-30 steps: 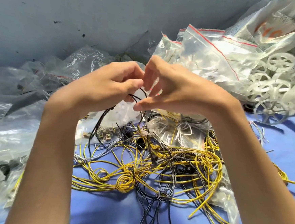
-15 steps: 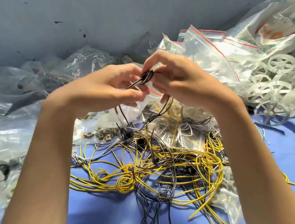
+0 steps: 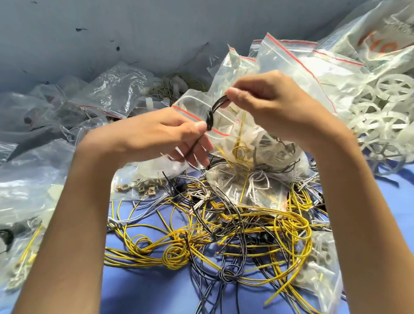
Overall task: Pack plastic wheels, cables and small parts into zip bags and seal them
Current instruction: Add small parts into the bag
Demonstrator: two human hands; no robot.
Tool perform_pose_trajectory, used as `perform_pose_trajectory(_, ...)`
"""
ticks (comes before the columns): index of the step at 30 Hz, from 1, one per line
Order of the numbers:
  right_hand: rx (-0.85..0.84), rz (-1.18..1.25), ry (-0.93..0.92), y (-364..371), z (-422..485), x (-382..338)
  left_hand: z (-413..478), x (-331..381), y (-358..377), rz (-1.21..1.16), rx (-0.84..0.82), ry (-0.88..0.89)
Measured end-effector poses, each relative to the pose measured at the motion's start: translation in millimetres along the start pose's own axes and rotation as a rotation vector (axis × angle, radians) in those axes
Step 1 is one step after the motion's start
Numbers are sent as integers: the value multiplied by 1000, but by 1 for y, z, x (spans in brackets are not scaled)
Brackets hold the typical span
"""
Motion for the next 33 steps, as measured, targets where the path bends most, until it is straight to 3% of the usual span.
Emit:
perform_pose_trajectory(5,12,83,-49,6,4,-10,4,6,1,85,55,81)
perform_pose_trajectory(8,-18,223,-68,5,1,-15,5,11,-3,93,193,166)
perform_pose_trajectory(14,-118,354,-83,1,-4,-14,7,18,-11,-106,504,256)
perform_pose_trajectory(20,-300,362,-21,8,-11,-7,9,19,-12,-12,664,176)
perform_pose_trajectory(24,-180,238,-41,-3,-9,-3,6,25,-16,106,692,182)
perform_pose_trajectory(27,-30,150,40,-12,-3,9,-3,33,-26,177,915,246)
perform_pose_trajectory(29,-3,103,107,-13,0,17,-8,37,-30,376,1057,220)
perform_pose_trajectory(31,-59,38,141,-7,0,19,-4,32,-31,580,1004,97)
perform_pose_trajectory(33,-134,-62,132,0,-3,17,2,19,-27,642,829,-44)
Point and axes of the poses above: each hand's wrist, its own z-axis towards the middle knuckle, its own y-axis out of the palm, x = y × z, the point moved 5 cm from there along z, towards the middle knuckle, and after that the axes turned 6 degrees about y, right-handed, at the moved point
